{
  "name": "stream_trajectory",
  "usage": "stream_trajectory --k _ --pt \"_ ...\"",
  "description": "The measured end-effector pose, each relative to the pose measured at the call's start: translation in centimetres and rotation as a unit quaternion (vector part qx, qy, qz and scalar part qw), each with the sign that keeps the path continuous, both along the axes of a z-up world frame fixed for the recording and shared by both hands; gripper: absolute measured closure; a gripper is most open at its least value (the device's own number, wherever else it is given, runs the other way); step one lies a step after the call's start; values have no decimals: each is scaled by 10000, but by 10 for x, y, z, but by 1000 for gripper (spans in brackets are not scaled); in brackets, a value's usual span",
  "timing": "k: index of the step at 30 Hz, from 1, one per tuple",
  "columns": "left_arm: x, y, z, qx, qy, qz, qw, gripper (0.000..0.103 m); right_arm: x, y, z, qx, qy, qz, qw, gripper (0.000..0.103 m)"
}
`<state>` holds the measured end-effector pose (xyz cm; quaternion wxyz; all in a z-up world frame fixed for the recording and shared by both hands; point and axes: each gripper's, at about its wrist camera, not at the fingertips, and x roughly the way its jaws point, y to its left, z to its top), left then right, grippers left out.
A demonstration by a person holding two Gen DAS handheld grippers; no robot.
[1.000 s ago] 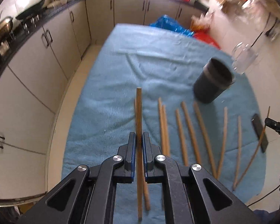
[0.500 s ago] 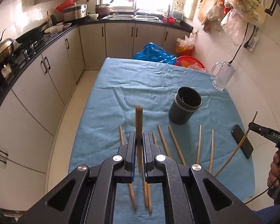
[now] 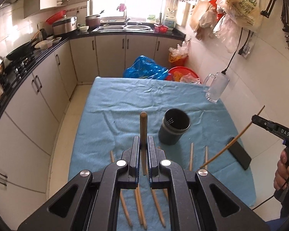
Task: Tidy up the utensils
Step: 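Lift the right tool's chopstick over the black holder cup while the left tool carries its chopstick there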
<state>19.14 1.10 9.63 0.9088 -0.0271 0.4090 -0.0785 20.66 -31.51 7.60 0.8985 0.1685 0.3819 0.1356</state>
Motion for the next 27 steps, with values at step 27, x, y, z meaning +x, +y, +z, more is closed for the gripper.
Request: stream_trajectory --k 27 --pt "136 -59 26 -578 146 -539 9968 97 126 24 25 342 94 -302 9989 97"
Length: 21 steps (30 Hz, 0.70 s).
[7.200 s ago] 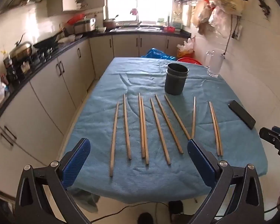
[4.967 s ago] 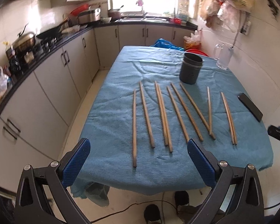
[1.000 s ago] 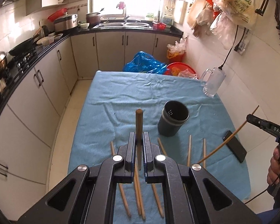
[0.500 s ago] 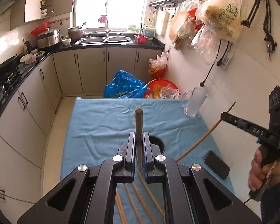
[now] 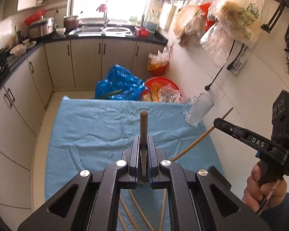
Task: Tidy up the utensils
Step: 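Lift the right tool's chopstick over the black holder cup while the left tool carries its chopstick there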
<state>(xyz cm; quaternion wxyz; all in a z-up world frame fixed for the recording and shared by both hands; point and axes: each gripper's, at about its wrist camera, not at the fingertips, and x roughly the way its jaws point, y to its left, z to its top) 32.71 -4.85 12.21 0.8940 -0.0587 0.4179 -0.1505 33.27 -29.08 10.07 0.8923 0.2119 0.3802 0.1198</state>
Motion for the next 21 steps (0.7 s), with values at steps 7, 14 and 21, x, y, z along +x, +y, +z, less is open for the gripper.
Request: stream_trajectory --k 7,14,21 --pt "17 -6 -44 55 453 -60 9989 97 19 15 -39 -73 491 179 9986 97" --pt "26 -3 -70 143 620 -34 9980 97 33 27 -73 -156 862 253 9958 97" --pt "30 3 -77 148 601 22 9981 97 42 30 -88 -154 985 255 9947 96"
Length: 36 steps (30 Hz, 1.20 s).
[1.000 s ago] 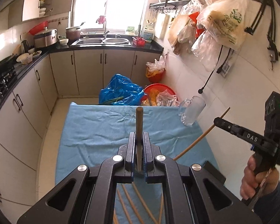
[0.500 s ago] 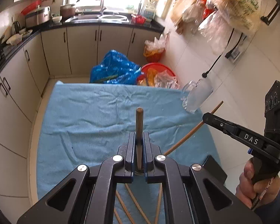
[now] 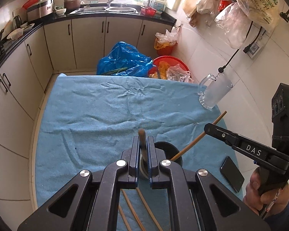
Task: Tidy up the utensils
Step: 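Lift the right tool's chopstick over the black holder cup while the left tool carries its chopstick there, then open the right tool to drop its chopstick into the cup while the left tool releases its own, then lower the right tool onto another chopstick and close it while the left tool moves to the row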
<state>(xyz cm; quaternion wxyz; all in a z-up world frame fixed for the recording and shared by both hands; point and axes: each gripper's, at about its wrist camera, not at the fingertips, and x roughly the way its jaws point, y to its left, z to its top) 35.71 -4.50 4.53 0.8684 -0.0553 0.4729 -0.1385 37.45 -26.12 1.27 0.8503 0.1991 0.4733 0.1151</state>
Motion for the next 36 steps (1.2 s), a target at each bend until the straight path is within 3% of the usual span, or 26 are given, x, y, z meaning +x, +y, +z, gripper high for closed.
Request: stream_trajectory --k 4,7,13,20,23,29,36 --pt "1 1 0 -44 3 20 10000 95 1 0 0 -16 -21 5 10000 95" --pt "0 2 3 -48 -60 50 10000 80 0 0 2 -22 -22 12 10000 95" --pt "-13 8 18 -84 -251 108 9996 76 -15 -16 13 83 -159 -122 9998 92" --pt "-66 31 30 12 -629 473 9969 44 -58 -38 14 88 -156 -199 9996 81" --pt "-95 42 17 238 -682 677 9951 41 -85 -42 1 -187 -50 -160 9997 72" --pt "-158 54 -41 905 -459 878 9910 41 -142 -56 -49 -529 428 -244 9974 72" --pt "-199 61 -105 911 370 914 9909 41 -186 -57 -106 -577 1222 -203 9906 72"
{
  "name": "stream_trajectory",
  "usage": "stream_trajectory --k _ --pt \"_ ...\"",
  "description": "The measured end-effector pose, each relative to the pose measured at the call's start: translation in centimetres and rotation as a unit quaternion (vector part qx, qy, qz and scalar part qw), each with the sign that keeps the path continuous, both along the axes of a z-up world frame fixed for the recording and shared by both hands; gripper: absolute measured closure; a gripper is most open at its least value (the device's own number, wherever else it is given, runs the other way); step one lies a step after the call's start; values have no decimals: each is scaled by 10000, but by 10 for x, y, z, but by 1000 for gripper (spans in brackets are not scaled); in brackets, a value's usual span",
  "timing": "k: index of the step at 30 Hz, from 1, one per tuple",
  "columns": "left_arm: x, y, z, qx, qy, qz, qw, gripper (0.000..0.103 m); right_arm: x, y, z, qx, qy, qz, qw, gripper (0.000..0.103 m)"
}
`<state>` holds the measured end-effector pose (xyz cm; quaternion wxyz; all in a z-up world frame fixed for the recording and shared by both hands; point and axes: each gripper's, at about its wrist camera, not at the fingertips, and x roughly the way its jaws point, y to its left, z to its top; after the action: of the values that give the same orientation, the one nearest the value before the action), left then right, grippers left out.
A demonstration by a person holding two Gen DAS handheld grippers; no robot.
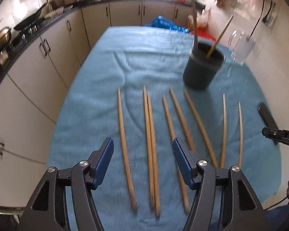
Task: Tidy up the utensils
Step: 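Lower the right tool onto another chopstick and close it while the left tool moves to the row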
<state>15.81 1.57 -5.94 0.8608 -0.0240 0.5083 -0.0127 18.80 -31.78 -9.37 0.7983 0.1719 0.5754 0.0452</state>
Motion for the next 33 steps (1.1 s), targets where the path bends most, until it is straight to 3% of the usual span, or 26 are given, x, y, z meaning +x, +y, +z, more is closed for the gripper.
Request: stream_trajectory --k 11,21,32,33 --pt "-6 34 -12 -420 244 634 9968 41 5 -4 -5 119 112 -137 9998 72" --pt "-18 56 -12 -534 233 869 9945 41 58 -12 -30 558 559 -611 9950 72" --pt "-28 84 -14 -546 244 1089 9922 41 96 4 -47 6 862 -568 9947 72" --pt "-28 85 -14 -547 256 1097 9921 41 97 8 -46 -66 851 -503 9951 77"
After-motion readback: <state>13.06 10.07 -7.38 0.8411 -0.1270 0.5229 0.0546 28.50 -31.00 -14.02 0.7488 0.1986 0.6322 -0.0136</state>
